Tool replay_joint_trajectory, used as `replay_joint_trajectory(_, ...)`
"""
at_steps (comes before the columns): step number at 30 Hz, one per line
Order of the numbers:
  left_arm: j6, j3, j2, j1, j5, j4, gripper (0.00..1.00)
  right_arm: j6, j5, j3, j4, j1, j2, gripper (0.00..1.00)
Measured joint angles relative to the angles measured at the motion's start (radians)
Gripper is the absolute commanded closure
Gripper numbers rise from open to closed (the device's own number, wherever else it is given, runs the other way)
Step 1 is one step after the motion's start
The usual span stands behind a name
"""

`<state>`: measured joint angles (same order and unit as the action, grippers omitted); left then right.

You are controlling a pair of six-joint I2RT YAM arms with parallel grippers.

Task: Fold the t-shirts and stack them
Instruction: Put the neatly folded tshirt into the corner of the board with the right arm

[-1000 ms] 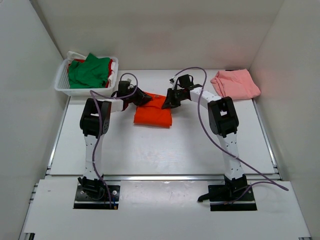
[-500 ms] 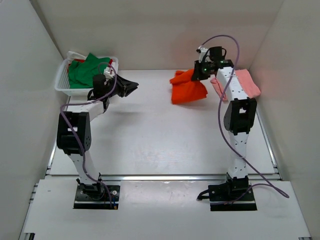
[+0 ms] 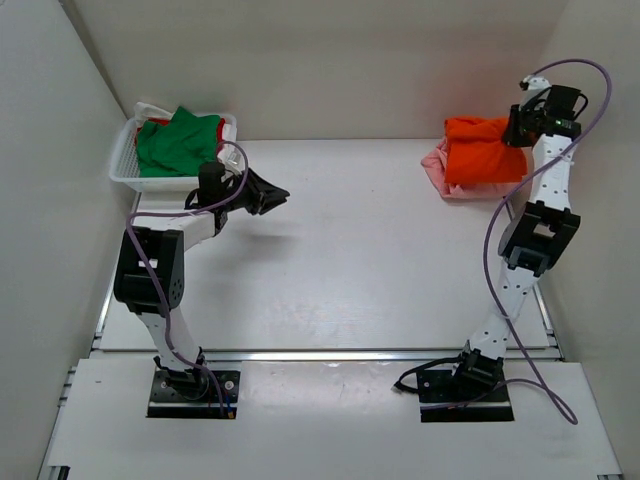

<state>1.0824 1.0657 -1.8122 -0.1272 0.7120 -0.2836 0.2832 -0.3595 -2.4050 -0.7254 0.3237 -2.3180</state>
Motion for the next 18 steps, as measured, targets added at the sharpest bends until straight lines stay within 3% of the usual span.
replay_joint_trajectory(4,-0.022,0.0,-0.005,-0.005,0.0,0.018,0.61,0.045,0.032,-0.011,0.047,0.054,-0.051,1.0)
replay_joint_trajectory(11,-0.04,0.0,-0.061,-0.014,-0.001,0.033,0.61,0.089,0.085,-0.01,0.108,0.018,-0.18,1.0)
replay_joint_trajectory(13,-0.046,0.0,-0.072,-0.016,-0.001,0.042,0.61,0.1,0.144,-0.002,0.132,-0.004,-0.201,0.89)
replay_joint_trajectory(15,-0.05,0.0,-0.078,-0.017,-0.001,0.046,0.6,0.109,0.228,0.01,0.157,-0.031,-0.207,0.64)
replay_joint_trajectory(18,-0.055,0.0,-0.079,-0.016,-0.001,0.048,0.6,0.114,0.352,0.014,0.211,-0.07,-0.207,0.37)
